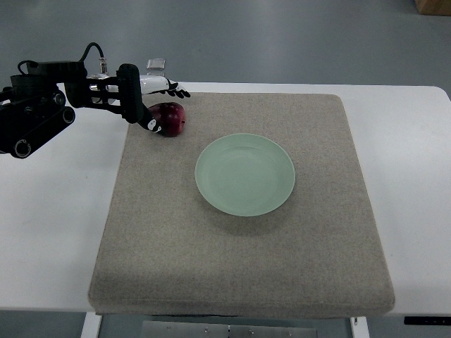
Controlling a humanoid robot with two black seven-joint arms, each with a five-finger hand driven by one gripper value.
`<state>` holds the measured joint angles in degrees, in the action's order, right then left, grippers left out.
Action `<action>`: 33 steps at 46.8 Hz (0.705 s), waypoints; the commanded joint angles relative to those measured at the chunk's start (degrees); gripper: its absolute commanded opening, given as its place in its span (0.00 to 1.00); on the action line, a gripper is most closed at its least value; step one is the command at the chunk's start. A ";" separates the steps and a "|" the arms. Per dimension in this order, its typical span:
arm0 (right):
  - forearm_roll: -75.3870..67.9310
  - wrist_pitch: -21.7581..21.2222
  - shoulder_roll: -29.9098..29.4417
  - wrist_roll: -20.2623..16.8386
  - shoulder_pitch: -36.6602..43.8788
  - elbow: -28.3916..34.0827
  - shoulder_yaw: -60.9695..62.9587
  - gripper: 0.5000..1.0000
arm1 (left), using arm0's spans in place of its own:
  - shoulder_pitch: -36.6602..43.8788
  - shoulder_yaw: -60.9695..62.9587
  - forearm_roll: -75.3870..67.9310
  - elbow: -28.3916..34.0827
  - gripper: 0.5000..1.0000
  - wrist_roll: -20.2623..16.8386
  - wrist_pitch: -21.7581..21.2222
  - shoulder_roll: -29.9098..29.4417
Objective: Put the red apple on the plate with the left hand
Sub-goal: 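Close the left hand fingers around the red apple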
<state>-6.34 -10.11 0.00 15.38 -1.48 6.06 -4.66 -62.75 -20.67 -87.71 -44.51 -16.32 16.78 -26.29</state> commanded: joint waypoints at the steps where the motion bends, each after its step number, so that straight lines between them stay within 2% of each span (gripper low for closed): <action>1: -0.07 0.00 0.00 0.08 -0.01 0.00 0.00 0.93 | 0.00 1.41 -0.09 0.04 0.74 -0.03 -0.17 0.02; 18: 0.01 0.00 0.00 0.00 -0.01 0.00 0.00 0.93 | 0.18 2.03 0.00 0.57 0.77 0.06 -0.17 0.10; 23: 0.01 0.00 0.00 0.00 -0.01 0.00 0.00 0.93 | 0.53 2.12 0.00 0.57 0.73 -0.03 -0.17 0.10; 28: 0.01 0.00 0.00 0.00 -0.01 0.00 0.00 0.93 | 0.70 2.03 0.00 0.57 0.56 0.06 -0.17 0.72; 31: -0.07 0.00 0.00 0.00 -0.01 0.00 0.00 0.93 | 0.79 2.03 0.00 1.00 0.42 0.06 -0.17 0.81; 33: -0.07 0.00 0.00 0.00 -0.01 0.00 0.00 0.93 | 0.79 2.03 0.00 1.27 0.38 0.06 -0.17 0.89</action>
<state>-6.38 -10.11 0.00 15.39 -1.50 6.06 -4.66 -62.02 -18.59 -87.71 -43.68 -16.28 16.60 -25.52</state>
